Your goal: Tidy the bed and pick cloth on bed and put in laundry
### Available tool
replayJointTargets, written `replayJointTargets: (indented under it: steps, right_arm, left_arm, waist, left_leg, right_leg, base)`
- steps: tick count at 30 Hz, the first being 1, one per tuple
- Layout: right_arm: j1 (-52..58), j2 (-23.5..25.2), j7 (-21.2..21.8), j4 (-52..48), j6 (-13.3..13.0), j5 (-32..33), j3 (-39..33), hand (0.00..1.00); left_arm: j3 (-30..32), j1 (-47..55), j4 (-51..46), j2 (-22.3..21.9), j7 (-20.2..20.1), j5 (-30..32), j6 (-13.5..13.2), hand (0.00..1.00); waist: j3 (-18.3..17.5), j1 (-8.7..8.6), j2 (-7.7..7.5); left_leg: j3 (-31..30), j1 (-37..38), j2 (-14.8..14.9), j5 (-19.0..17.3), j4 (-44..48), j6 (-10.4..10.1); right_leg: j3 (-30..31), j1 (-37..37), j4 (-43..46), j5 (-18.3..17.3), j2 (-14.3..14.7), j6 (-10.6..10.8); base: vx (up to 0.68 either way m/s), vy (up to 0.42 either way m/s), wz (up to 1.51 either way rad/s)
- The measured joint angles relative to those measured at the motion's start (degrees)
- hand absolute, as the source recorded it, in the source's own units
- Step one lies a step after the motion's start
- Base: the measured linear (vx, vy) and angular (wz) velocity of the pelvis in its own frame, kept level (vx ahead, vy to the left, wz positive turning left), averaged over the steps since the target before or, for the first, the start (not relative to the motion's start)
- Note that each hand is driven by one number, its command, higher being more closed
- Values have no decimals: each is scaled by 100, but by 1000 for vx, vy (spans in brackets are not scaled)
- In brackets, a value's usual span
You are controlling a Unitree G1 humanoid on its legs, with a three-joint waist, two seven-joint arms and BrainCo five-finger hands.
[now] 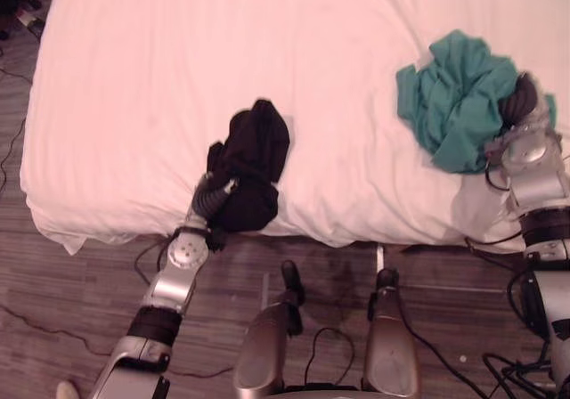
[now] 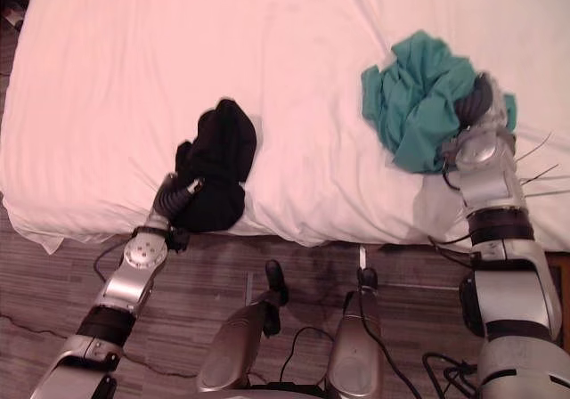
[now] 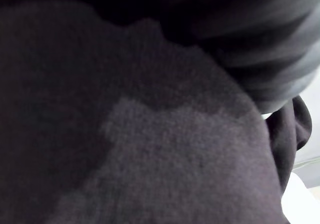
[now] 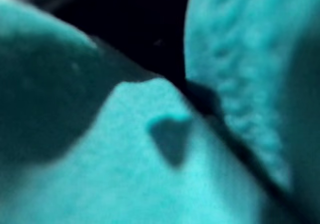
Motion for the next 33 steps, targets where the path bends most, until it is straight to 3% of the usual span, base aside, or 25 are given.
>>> replayJointTargets:
  steps: [2, 4, 6, 8, 9, 10, 14, 16, 17, 18, 19, 20, 21, 22, 23, 24, 26, 27, 28, 29, 30, 33]
  right_arm:
    - [603, 387, 2, -281, -249, 370, -198, 100]
    - [1712, 1043, 190, -914, -556, 868, -285, 100]
    - [2921, 1790, 838, -1599, -797, 1455, -43, 100]
    - [3605, 2134, 1306, -1920, -953, 1657, 314, 100]
    - [3985, 2342, 1744, -2092, -1006, 1849, 600, 100]
    - [4285, 2553, 2200, -2212, -1062, 2058, 903, 100]
    - [4754, 3035, 2978, -2263, -1164, 2367, 1306, 100]
    - [4947, 3242, 3014, -2255, -1296, 2365, 1312, 100]
    - [5069, 3293, 2978, -2268, -1340, 2363, 1302, 100]
    - [5175, 3258, 2864, -2281, -1396, 2359, 1296, 100]
    - [5181, 3216, 2785, -2259, -1412, 2358, 1260, 100]
    - [5167, 3114, 2669, -2228, -1455, 2361, 1178, 100]
    - [5135, 3019, 2547, -2140, -1498, 2361, 1063, 100]
    - [5065, 2987, 2447, -2016, -1517, 2361, 1043, 100]
    - [4993, 2989, 2392, -1997, -1522, 2361, 1045, 100]
    - [4870, 3043, 2283, -1995, -1571, 2363, 1029, 100]
    - [4858, 3049, 2110, -1970, -1570, 2362, 961, 100]
    - [4981, 3054, 1971, -1970, -1567, 2359, 872, 100]
    - [5186, 3095, 1786, -1969, -1570, 2362, 795, 100]
    - [5286, 3195, 1633, -1975, -1575, 2367, 776, 100]
    - [5447, 3309, 1459, -1993, -1586, 2375, 765, 100]
    - [5943, 3427, 1095, -1982, -1788, 2374, 689, 100]
  left_arm:
    - [25, 258, -10, -12, -82, -4, 55, 100]
    - [88, 581, 52, -131, -101, -23, 211, 100]
    - [170, 828, 278, -252, -99, -81, 388, 100]
    - [278, 1050, 396, -379, -93, -133, 448, 100]
    - [297, 1187, 493, -488, -41, -270, 430, 100]
    - [298, 1303, 520, -564, 49, -437, 395, 100]
    - [111, 1446, 716, -1063, 158, -1256, 65, 100]
    - [-14, 1604, 742, -1328, 46, -1605, -27, 100]
    - [-87, 1753, 853, -1440, -42, -1813, -105, 100]
    - [-131, 1831, 1025, -1492, -153, -1956, -161, 100]
    - [-120, 1899, 1085, -1523, -219, -2058, -212, 100]
    - [-120, 2086, 1103, -1547, -241, -2281, -236, 100]
    - [-141, 2260, 1107, -1624, -269, -2592, -253, 100]
    - [-62, 2375, 1113, -1580, -286, -2805, -347, 100]
    - [11, 2418, 1112, -1538, -289, -2947, -363, 100]
    - [134, 2421, 1145, -1537, -280, -3026, -358, 100]
    - [153, 2473, 1143, -1576, -269, -3022, -355, 100]
    - [89, 2531, 1143, -1588, -270, -3022, -334, 100]
    - [15, 2521, 1168, -1593, -337, -3004, -332, 100]
    - [11, 2458, 1219, -1537, -366, -2994, -331, 100]
    - [-8, 2326, 1360, -1443, -384, -2986, -334, 100]
    - [-198, 1993, 1829, -1386, -392, -2986, -324, 100]
  waist:
    - [-137, 11, -107]
    - [-506, -9, -287]
    - [-784, -37, -540]
    - [-1064, -71, -682]
    - [-1243, -82, -747]
    - [-1347, -84, -793]
    - [-1469, -110, -735]
    - [-1516, -122, -758]
    - [-1567, -151, -866]
    - [-1649, -147, -938]
    - [-1675, -115, -914]
    - [-1720, -53, -813]
    - [-1769, 16, -732]
    - [-1768, 80, -721]
    - [-1775, 113, -734]
    - [-1787, 153, -774]
    - [-1795, 357, -730]
    - [-1812, 291, -671]
    - [-1840, 220, -618]
    - [-1820, 145, -653]
    - [-1785, 52, -726]
    - [-1734, -93, -799]
  left_leg:
    - [17, 155, 85, 8, -117, -14]
    - [37, 361, 180, 37, -311, -58]
    - [55, 778, 177, 39, -390, -64]
    - [57, 934, 160, 39, -402, -64]
    - [56, 1000, 158, 39, -410, -64]
    - [38, 1061, 148, 39, -415, -64]
    - [-93, 1085, 73, 65, -620, -88]
    - [232, 918, 31, -30, -744, 211]
    - [1041, 881, 67, -337, -650, 613]
    - [1763, 860, 120, -497, -398, 834]
    - [2307, 832, 287, -470, -141, 898]
    - [2942, 794, 490, -182, 226, 1107]
    - [2788, 748, 368, -148, 280, 1011]
    - [2463, 720, 265, -145, 230, 1007]
    - [2275, 691, 159, -110, 181, 963]
    - [1963, 613, -130, -86, 152, 921]
    - [1522, 600, -329, -71, 62, 904]
    - [1036, 673, -452, -102, -38, 923]
    - [513, 736, -475, -93, -168, 905]
    - [155, 747, -526, -35, -248, 948]
    - [-289, 794, -643, 18, -426, 1016]
    - [-1144, 1052, -869, 157, -648, 1089]
  right_leg:
    - [-21, 192, -232, 68, 124, -39]
    - [-65, 472, -543, 138, 260, -55]
    - [-111, 1009, -859, 148, 285, -55]
    - [-126, 1278, -1097, 187, 285, -37]
    - [-138, 1422, -1276, 253, 296, -34]
    - [-171, 1589, -1479, 324, 300, -6]
    - [-869, 2042, -1758, 384, 235, 38]
    - [-1594, 2310, -1721, 311, 130, 88]
    - [-2350, 2631, -1818, 360, -19, 98]
    - [-2960, 2939, -1876, 372, -150, 109]
    - [-3296, 3099, -1797, 364, -191, 111]
    - [-3723, 3205, -1349, 280, -328, 11]
    - [-3919, 3207, -700, 153, -567, -53]
    - [-3916, 3243, -663, -126, -551, 183]
    - [-3929, 3249, -864, -213, -470, 257]
    - [-4259, 3404, -1064, -142, -422, 214]
    - [-4350, 3390, -405, -62, -636, 45]
    - [-4042, 3272, 449, 115, -776, -736]
    - [-3152, 2964, 993, -233, -601, -763]
    - [-2545, 2752, 1002, -516, -262, -574]
    - [-1834, 2395, 959, -765, 160, -534]
    - [-529, 1725, 434, -894, 727, -573]
  base:
    - [70, -74, -13]
    - [144, -90, -10]
    - [157, -68, -6]
    - [141, -40, -3]
    - [151, -13, -4]
    - [103, 5, 3]
    - [8, 42, 75]
    - [-37, 86, 194]
    - [71, 118, 269]
    - [129, 130, 299]
    - [162, 171, 281]
    - [158, 169, 254]
    - [161, 147, 236]
    - [98, 75, 177]
    - [47, 13, 166]
    - [34, 65, 156]
    - [54, 119, 156]
    - [82, 78, 191]
    - [85, 33, 223]
    - [83, -44, 232]
    - [66, -66, 194]
    - [133, -68, 211]
